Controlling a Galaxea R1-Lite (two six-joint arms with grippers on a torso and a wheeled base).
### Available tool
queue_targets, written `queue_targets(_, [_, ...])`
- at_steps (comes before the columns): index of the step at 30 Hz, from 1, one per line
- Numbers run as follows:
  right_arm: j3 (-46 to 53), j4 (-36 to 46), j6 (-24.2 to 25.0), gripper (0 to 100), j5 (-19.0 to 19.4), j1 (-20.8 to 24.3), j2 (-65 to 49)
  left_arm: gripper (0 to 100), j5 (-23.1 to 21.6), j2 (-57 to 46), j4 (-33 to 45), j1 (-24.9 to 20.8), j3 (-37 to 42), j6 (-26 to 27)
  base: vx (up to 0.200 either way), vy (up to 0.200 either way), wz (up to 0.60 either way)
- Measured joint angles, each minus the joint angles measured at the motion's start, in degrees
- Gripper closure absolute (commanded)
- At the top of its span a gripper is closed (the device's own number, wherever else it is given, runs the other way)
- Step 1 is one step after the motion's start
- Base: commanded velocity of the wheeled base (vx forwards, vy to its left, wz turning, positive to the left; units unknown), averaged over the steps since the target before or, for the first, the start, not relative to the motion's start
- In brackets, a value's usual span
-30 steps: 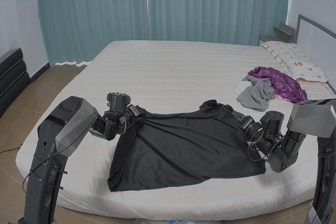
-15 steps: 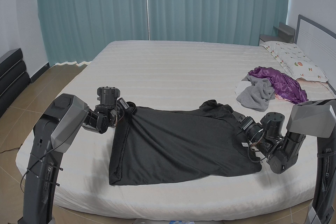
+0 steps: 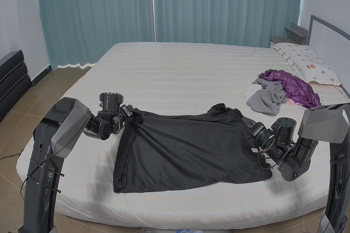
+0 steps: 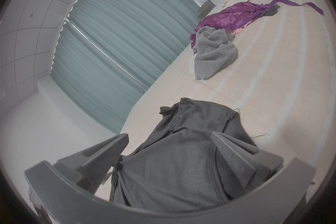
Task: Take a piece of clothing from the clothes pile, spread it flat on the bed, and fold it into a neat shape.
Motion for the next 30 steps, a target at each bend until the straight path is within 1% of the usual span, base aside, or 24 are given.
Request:
queue_targets(3, [0.18,0.00,0.00,0,0.00,-0.07,-0.05,0,-0.44,-1.71,-0.22,0.18,2.72,-0.13,0.000,0.000,0.00])
queue_targets(7, [0.46,-0.11,0.02,0,0.02,-0.16,-0.11,0,-1.24,-5.95,-0.49,0.49,9.64,-0.72,0.000,0.000,0.00])
queue_targets(11, [0.82,-0.28,0.02,0,0.02,-0.18,-0.18,0,-2.02,-11.76,-0.90,0.46,17.64,-3.96,0.000,0.000,0.00])
queue_targets(16, [1.38,-0.39,0.06,0,0.05,-0.02,-0.22,0,-3.73,-19.38,-2.71,-0.83,27.78,-9.91,0.000,0.000,0.00])
queue_targets(18, [1.57,-0.45,0.06,0,0.07,0.04,-0.22,0,-4.14,-21.60,-4.55,-1.50,31.28,-11.61,0.000,0.000,0.00])
queue_targets(23, [1.90,-0.63,0.09,0,0.07,0.17,-0.11,0,-4.90,-24.89,-12.97,-4.08,39.11,-15.76,0.000,0.000,0.00])
queue_targets(26, [1.99,-0.67,0.09,0,0.07,0.28,0.01,0,-5.23,-25.55,-15.82,-6.49,42.52,-17.05,0.000,0.000,0.00])
queue_targets(30, [2.17,-0.69,0.09,0,0.07,0.50,0.17,0,-5.25,-25.16,-17.69,-9.65,45.45,-18.13,0.000,0.000,0.00])
